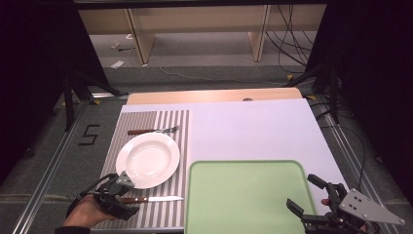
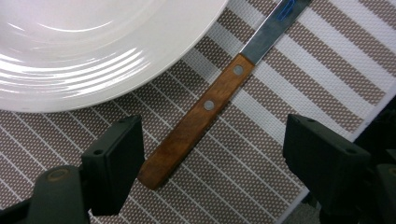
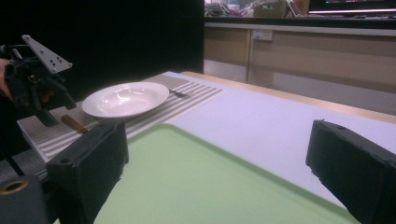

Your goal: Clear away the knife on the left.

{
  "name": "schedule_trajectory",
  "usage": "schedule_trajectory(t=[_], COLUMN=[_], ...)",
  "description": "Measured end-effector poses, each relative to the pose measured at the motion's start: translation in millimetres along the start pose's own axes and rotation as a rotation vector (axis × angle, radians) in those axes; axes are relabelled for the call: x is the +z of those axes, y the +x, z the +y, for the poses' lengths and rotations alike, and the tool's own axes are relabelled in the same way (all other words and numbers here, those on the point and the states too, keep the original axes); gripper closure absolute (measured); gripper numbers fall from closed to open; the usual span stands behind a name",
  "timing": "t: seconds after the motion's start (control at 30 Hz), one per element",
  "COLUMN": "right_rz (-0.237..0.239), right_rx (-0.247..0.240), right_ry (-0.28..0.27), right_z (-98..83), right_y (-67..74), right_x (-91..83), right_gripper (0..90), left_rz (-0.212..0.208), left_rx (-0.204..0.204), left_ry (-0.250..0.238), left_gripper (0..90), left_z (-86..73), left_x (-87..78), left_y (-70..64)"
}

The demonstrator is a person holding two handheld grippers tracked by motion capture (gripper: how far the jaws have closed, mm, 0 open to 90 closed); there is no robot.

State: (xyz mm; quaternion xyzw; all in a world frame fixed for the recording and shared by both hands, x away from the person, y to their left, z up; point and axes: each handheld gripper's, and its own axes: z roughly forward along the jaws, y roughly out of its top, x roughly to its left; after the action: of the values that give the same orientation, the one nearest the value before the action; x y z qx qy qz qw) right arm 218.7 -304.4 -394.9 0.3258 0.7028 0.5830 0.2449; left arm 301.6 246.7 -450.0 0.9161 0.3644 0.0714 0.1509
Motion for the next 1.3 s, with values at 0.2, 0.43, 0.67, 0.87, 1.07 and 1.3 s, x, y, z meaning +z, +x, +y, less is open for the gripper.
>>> schedule_trajectory(t=[0.2, 0.43, 0.67, 0.87, 1.07, 1.3], right_rz=[0.0, 0.001, 0.0, 0.001, 0.0, 0.0], right_rx=[0.004, 0.003, 0.002, 0.005, 0.001, 0.0], right_ry=[-0.001, -0.001, -0.002, -0.003, -0.001, -0.003], right_z=[-0.1, -0.1, 0.0, 0.0, 0.1, 0.1], right_y=[0.3, 0.3, 0.4, 0.1, 0.3, 0.2], right_x=[0.5, 0.7, 0.7, 0.5, 0.3, 0.3], right_gripper=[6.6, 6.6, 6.6, 6.6, 6.6, 6.6], left_rz=[-0.012, -0.014, -0.039, -0.043, -0.052, -0.052], left_rx=[0.0, 0.006, 0.005, 0.004, 0.008, 0.014], left_ry=[0.009, 0.022, 0.058, 0.093, 0.116, 0.137], left_gripper=[21.6, 22.6, 28.5, 38.4, 47.0, 59.9], left_z=[1.6, 5.8, 19.0, 23.9, 23.8, 24.9], left_x=[6.0, 12.9, 19.0, 19.4, 20.1, 19.6], left_y=[0.2, -0.6, 1.4, -0.5, -1.1, -2.1])
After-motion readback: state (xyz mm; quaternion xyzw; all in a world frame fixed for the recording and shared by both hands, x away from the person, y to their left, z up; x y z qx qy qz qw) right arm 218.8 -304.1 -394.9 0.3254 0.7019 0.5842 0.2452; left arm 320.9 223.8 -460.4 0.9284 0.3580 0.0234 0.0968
